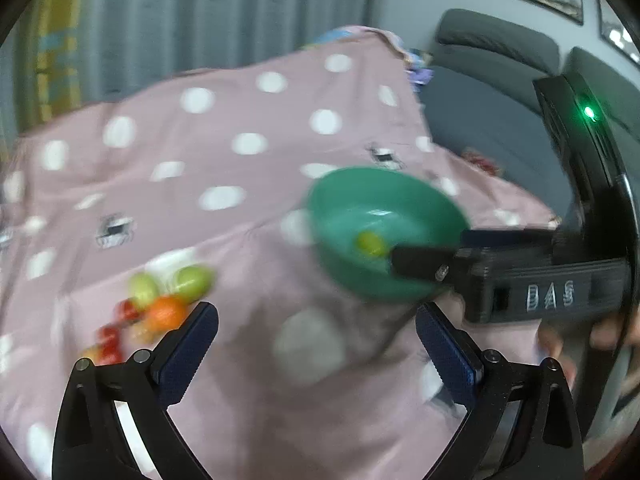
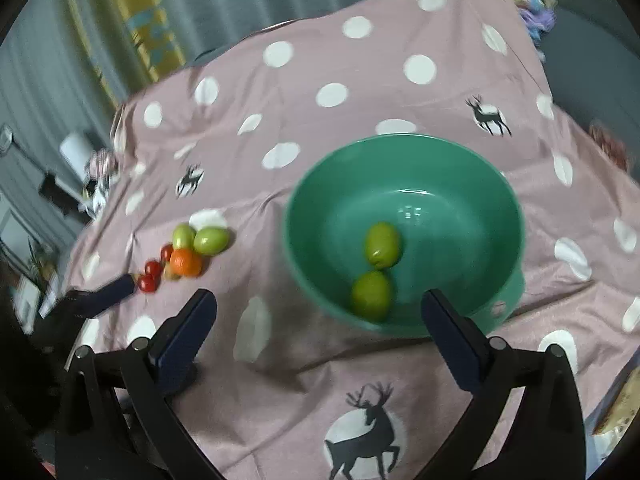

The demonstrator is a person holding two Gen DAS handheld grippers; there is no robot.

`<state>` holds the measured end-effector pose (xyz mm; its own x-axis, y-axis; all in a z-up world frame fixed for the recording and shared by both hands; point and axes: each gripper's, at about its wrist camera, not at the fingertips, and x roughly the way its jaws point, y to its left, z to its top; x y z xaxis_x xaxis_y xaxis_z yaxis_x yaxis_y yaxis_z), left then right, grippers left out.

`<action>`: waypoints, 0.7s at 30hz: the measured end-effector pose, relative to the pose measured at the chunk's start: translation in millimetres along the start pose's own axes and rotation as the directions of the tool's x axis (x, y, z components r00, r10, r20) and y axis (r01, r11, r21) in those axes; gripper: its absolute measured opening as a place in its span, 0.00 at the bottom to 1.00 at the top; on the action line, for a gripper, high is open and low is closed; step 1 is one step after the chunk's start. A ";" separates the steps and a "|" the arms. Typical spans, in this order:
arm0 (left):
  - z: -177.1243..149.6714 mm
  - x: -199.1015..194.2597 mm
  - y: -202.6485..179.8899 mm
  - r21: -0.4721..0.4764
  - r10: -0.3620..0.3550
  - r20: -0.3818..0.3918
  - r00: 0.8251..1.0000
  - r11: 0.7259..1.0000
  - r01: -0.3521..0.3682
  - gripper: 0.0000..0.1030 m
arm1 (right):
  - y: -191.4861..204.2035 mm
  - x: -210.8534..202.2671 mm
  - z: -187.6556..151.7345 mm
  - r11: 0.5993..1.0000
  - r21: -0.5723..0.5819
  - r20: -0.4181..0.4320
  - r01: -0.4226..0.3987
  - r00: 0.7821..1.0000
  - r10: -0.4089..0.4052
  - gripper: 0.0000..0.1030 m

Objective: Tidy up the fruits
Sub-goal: 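Withdraw the open right gripper from the bowl, then move the right gripper to the orange tangerine and close on it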

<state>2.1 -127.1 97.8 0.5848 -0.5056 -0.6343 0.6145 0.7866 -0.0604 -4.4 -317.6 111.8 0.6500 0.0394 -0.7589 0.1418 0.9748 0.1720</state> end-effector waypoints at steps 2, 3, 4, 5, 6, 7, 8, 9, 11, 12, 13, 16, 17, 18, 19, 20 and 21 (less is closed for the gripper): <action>-19.5 -20.6 19.8 0.006 0.091 0.029 0.995 0.996 -0.091 0.96 | 19.9 5.2 -3.6 0.999 -0.051 0.001 0.016 1.000 -0.016 1.00; -28.3 -29.8 29.9 -0.002 0.121 0.050 0.991 0.993 -0.122 0.96 | 28.5 9.0 -4.7 0.998 -0.061 -0.005 0.017 1.000 -0.017 1.00; -36.7 -37.4 40.3 -0.024 0.150 0.071 0.986 0.989 -0.149 0.96 | 39.2 15.5 -5.8 0.998 -0.067 -0.015 0.009 1.000 -0.010 1.00; -48.0 -46.9 57.3 -0.081 0.178 0.100 0.979 0.982 -0.170 0.96 | 46.0 19.2 -7.0 0.997 -0.073 -0.022 -0.001 1.000 -0.001 1.00; -54.9 -51.1 68.6 -0.121 0.193 0.115 0.974 0.976 -0.179 0.96 | 54.3 23.8 -8.0 0.996 -0.082 -0.032 -0.014 0.999 0.012 1.00; -63.9 -54.3 82.6 -0.165 0.224 0.128 0.966 0.966 -0.202 0.96 | 62.9 28.6 -9.5 0.995 -0.098 -0.043 -0.031 0.999 0.027 1.00; -72.4 -53.5 97.2 -0.203 0.260 0.129 0.957 0.952 -0.231 0.96 | 71.1 34.2 -10.7 0.992 -0.115 -0.057 -0.052 0.997 0.046 1.00; -78.7 -51.0 109.4 -0.240 0.289 0.112 0.951 0.936 -0.256 0.96 | 77.8 39.7 -11.8 0.989 -0.124 -0.069 -0.078 0.995 0.069 1.00; -92.2 -46.0 135.5 -0.329 0.319 0.040 0.947 0.899 -0.289 0.96 | 86.3 48.1 -13.3 0.985 -0.116 -0.079 -0.129 0.990 0.120 1.00; -97.6 -42.4 147.1 -0.360 0.291 -0.013 0.957 0.891 -0.276 0.96 | 89.2 53.2 -13.5 0.983 -0.098 -0.090 -0.157 0.985 0.149 1.00; -100.6 -40.9 153.1 -0.378 0.255 -0.035 0.966 0.892 -0.249 0.96 | 91.3 58.4 -13.3 0.981 -0.074 -0.102 -0.176 0.980 0.169 1.00; -106.1 -44.1 161.0 -0.409 0.210 -0.030 0.977 0.890 -0.203 0.96 | 99.9 73.5 -13.2 0.976 0.001 -0.144 -0.218 0.966 0.216 1.00; -107.1 -45.0 161.4 -0.402 0.211 -0.035 0.977 0.892 -0.207 0.96 | 104.5 80.8 -12.4 0.970 0.018 -0.165 -0.243 0.956 0.242 1.00; -108.3 -45.4 161.9 -0.388 0.218 -0.043 0.975 0.896 -0.217 0.96 | 108.7 83.6 -12.8 0.965 0.028 -0.173 -0.260 0.950 0.261 1.00; -111.1 -47.6 161.3 -0.374 0.230 -0.049 0.972 0.898 -0.231 0.96 | 112.7 88.6 -13.0 0.956 0.050 -0.180 -0.288 0.939 0.293 1.00; -114.0 -50.1 159.5 -0.356 0.244 -0.056 0.968 0.901 -0.247 0.96 | 116.4 96.1 -12.5 0.941 0.091 -0.186 -0.325 0.923 0.336 1.00; -117.0 -51.2 159.4 -0.340 0.242 -0.066 0.968 0.907 -0.250 0.96 | 118.0 100.0 -12.4 0.933 0.112 -0.186 -0.341 0.915 0.357 1.00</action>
<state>8.1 65.7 30.4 0.6800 -0.2758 -0.6794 0.2313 0.9599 -0.1582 68.0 -196.0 48.4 0.5064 0.4248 -0.7504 -0.0054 0.8718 0.4898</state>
